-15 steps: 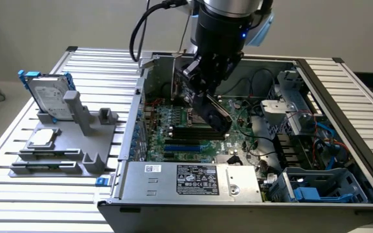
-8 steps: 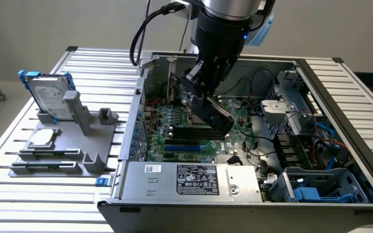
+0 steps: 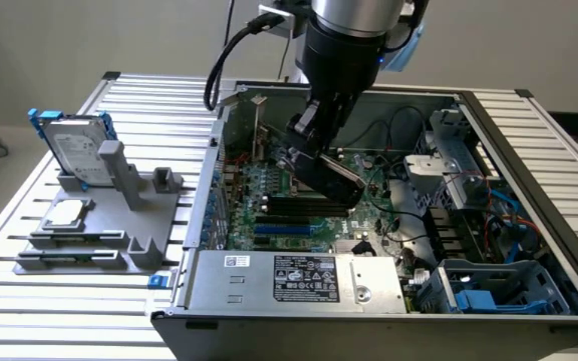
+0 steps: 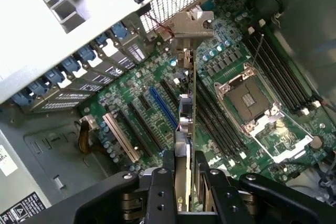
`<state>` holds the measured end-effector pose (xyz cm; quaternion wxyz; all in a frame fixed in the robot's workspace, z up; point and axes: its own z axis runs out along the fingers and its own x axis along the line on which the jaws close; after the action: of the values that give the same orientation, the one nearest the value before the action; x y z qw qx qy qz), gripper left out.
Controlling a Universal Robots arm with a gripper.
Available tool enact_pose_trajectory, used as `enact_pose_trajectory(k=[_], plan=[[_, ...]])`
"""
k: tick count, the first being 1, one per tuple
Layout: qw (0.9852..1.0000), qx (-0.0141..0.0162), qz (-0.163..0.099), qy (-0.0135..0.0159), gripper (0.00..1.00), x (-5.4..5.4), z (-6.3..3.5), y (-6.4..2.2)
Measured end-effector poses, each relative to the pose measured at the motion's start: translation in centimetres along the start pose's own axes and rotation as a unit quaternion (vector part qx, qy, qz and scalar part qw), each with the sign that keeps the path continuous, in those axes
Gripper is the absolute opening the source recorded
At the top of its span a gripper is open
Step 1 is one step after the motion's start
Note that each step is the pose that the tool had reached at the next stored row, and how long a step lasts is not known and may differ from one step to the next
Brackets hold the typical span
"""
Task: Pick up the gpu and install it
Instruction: 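Insert the gpu into the slot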
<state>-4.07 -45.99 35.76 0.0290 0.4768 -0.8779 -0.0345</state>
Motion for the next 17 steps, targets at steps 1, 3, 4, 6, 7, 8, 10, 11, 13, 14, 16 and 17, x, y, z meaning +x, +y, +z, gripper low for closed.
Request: enact_pose_trajectory(k=[1, 3, 4, 6, 7, 8, 10, 11, 13, 14, 16, 17], plan=[[1.0000, 0.0002, -0.009, 0.0008, 0.27, 0.0, 0.06, -0.01], [0.9996, 0.0005, -0.027, 0.0024, 0.27, 0.0, 0.18, -0.02], [0.9994, 0.0006, -0.036, 0.0032, 0.27, 0.0, 0.24, -0.02], [0.9985, 0.0010, -0.054, 0.0048, 0.27, 0.0, 0.37, -0.04], [0.9980, 0.0011, -0.063, 0.0056, 0.27, 0.0, 0.43, -0.04], [0.9974, 0.0013, -0.072, 0.0064, 0.27, 0.0, 0.50, -0.05], [0.9959, 0.0016, -0.090, 0.0080, 0.27, 0.0, 0.63, -0.06], [0.9951, 0.0018, -0.099, 0.0088, 0.27, 0.0, 0.70, -0.06], [0.9931, 0.0021, -0.117, 0.0104, 0.27, 0.0, 0.83, -0.08], [0.9919, 0.0023, -0.126, 0.0112, 0.27, 0.0, 0.90, -0.08], [0.9895, 0.0027, -0.144, 0.0127, 0.27, 0.0, 1.05, -0.09], [0.9882, 0.0030, -0.153, 0.0134, 0.27, 0.0, 1.13, -0.10]])
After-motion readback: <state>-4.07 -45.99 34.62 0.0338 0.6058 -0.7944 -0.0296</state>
